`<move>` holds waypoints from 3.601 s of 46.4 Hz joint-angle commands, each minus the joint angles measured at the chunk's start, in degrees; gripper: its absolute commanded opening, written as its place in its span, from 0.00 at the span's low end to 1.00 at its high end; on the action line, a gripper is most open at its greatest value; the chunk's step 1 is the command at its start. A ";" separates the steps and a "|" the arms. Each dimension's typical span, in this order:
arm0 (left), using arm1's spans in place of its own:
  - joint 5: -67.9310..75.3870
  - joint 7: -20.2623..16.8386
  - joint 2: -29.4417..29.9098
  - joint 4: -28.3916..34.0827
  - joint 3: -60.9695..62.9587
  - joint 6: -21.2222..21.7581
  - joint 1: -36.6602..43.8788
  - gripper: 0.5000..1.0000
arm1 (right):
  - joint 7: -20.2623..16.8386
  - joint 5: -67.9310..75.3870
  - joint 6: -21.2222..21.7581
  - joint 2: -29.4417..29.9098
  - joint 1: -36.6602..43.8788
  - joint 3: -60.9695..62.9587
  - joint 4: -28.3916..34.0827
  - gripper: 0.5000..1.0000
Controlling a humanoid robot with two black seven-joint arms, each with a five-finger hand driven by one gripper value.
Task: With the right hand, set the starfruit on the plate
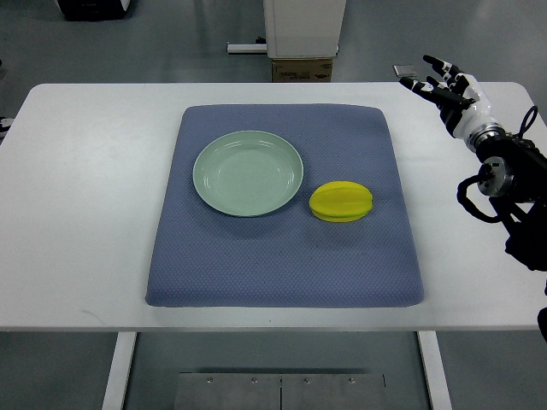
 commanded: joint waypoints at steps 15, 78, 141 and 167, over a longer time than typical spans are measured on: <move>-0.01 0.00 0.00 0.00 0.01 -0.01 0.00 1.00 | 0.26 -0.09 0.35 -0.25 0.14 -1.39 0.06 1.00; -0.01 0.00 0.00 0.00 0.01 -0.01 0.00 1.00 | 10.01 -5.27 15.20 -9.57 -1.61 -25.29 19.84 1.00; -0.01 0.00 0.00 0.00 0.01 -0.01 0.00 1.00 | 21.36 -7.38 11.78 -8.60 -7.94 -34.08 17.99 0.91; -0.01 0.00 0.00 0.00 0.01 -0.01 0.00 1.00 | 22.76 -9.14 11.34 -8.69 -8.12 -36.19 17.38 0.00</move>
